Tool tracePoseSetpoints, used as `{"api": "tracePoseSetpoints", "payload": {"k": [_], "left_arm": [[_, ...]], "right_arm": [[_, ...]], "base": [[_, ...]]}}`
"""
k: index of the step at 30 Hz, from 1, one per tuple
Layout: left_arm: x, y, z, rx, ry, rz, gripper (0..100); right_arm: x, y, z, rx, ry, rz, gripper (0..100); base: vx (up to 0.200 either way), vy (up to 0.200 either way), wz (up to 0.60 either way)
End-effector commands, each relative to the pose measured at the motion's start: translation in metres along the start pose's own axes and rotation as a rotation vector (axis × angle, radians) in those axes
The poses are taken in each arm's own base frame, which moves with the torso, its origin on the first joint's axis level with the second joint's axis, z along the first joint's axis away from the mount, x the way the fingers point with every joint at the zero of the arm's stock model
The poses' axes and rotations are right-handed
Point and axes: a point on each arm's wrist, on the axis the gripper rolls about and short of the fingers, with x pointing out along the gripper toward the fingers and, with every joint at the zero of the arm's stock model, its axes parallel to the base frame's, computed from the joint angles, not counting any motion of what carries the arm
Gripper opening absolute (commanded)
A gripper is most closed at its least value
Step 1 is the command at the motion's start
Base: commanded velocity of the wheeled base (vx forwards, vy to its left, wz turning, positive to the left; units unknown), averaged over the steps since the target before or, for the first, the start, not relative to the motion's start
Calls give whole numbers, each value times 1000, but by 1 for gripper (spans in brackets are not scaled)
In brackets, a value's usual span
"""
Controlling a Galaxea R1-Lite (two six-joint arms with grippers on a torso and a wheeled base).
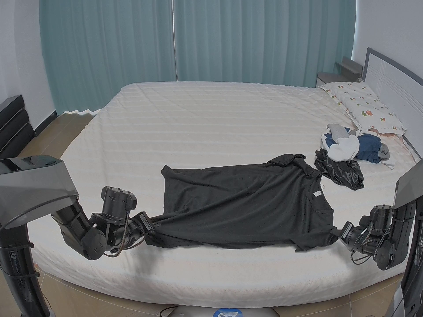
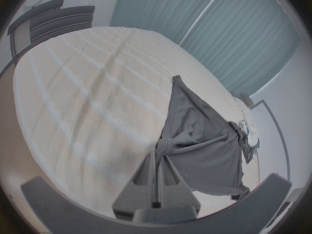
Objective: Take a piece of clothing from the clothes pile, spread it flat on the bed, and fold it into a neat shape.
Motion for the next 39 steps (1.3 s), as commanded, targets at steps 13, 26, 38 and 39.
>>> {"api": "tracePoseSetpoints", "payload": {"k": [13, 26, 38, 39], "left_arm": [[47, 2, 20, -199, -123, -85, 0], [65, 5, 28, -275, -139, -95, 0], [65, 7, 25, -266, -134, -87, 0], [65, 7, 25, -266, -134, -87, 0]], "right_arm": [[78, 6, 31, -50, -120, 114, 0], [98, 21, 46, 20, -155, 185, 100], [52, 39, 21, 59, -36, 171, 100], [52, 40, 20, 58, -33, 172, 100]], "base": [[0, 0, 0], [0, 0, 0], [0, 0, 0], [0, 0, 0]]}}
